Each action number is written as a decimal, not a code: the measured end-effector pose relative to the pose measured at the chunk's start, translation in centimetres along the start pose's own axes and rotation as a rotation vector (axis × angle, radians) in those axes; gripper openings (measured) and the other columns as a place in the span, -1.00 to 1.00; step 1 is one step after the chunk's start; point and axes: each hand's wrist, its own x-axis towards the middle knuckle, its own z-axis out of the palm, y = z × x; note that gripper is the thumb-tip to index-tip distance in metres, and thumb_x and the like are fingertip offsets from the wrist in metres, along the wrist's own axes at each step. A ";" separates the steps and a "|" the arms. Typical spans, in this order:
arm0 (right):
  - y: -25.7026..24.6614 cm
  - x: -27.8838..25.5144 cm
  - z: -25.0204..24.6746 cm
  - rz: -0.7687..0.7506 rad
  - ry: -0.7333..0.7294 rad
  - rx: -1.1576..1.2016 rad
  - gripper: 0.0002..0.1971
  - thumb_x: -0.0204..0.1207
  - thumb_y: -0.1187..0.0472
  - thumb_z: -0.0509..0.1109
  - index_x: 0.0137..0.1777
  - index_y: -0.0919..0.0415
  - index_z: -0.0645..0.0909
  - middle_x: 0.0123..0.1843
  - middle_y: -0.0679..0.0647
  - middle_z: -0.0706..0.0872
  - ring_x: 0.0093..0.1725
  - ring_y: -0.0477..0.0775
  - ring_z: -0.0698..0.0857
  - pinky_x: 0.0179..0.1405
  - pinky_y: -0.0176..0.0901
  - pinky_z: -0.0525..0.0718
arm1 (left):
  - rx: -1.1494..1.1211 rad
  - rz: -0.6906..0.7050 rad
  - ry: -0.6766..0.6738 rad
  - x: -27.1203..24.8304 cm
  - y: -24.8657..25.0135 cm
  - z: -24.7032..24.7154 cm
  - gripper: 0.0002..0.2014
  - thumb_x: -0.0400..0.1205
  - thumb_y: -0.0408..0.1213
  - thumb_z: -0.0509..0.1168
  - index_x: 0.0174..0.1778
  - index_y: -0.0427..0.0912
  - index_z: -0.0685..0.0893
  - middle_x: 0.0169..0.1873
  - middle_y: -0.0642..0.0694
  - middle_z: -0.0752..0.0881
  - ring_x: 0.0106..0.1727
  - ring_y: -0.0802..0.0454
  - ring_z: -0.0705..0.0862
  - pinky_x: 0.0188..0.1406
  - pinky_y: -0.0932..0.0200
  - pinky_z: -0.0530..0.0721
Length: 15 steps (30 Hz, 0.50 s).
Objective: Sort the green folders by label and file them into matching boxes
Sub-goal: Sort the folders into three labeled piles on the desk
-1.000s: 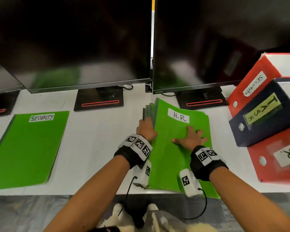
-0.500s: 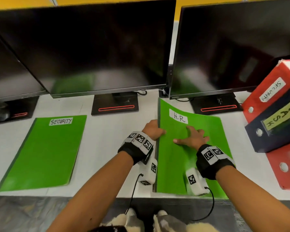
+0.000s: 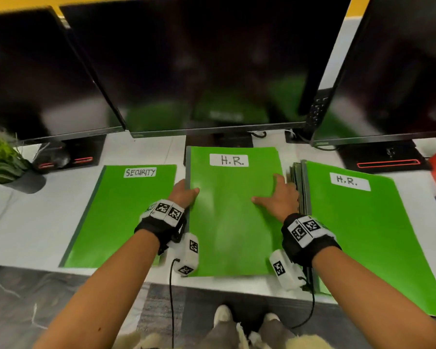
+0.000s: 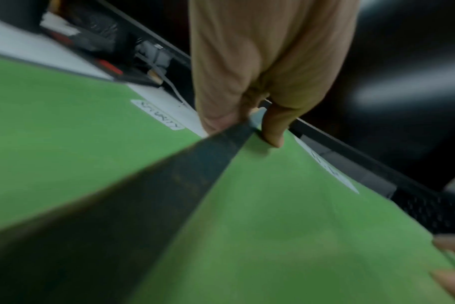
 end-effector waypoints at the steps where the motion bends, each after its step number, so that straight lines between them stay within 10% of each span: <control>1: -0.3 -0.1 0.8 0.001 -0.023 -0.009 -0.06 0.27 0.00 0.59 0.58 0.09 0.13 0.51 0.35 0.24 0.51 0.39 0.24 0.45 0.19 0.33 | 0.097 0.002 0.065 0.2 -0.5 -0.3 -0.53 0.64 -0.32 0.27 0.43 -0.40 0.36 0.34 -0.37 0.55 0.35 -0.29 0.55 0.38 -0.10 0.52; 15: 0.9 -1.1 6.3 0.073 -0.217 -0.389 0.05 0.32 -0.09 0.53 0.64 0.11 -0.08 0.67 0.17 -0.13 0.61 0.35 -0.02 0.51 0.32 0.21 | 0.805 0.021 0.018 1.5 -4.5 2.1 -0.02 0.43 0.00 0.47 0.60 -0.22 0.01 0.51 -0.29 0.15 0.55 -0.26 0.16 0.49 -0.12 0.38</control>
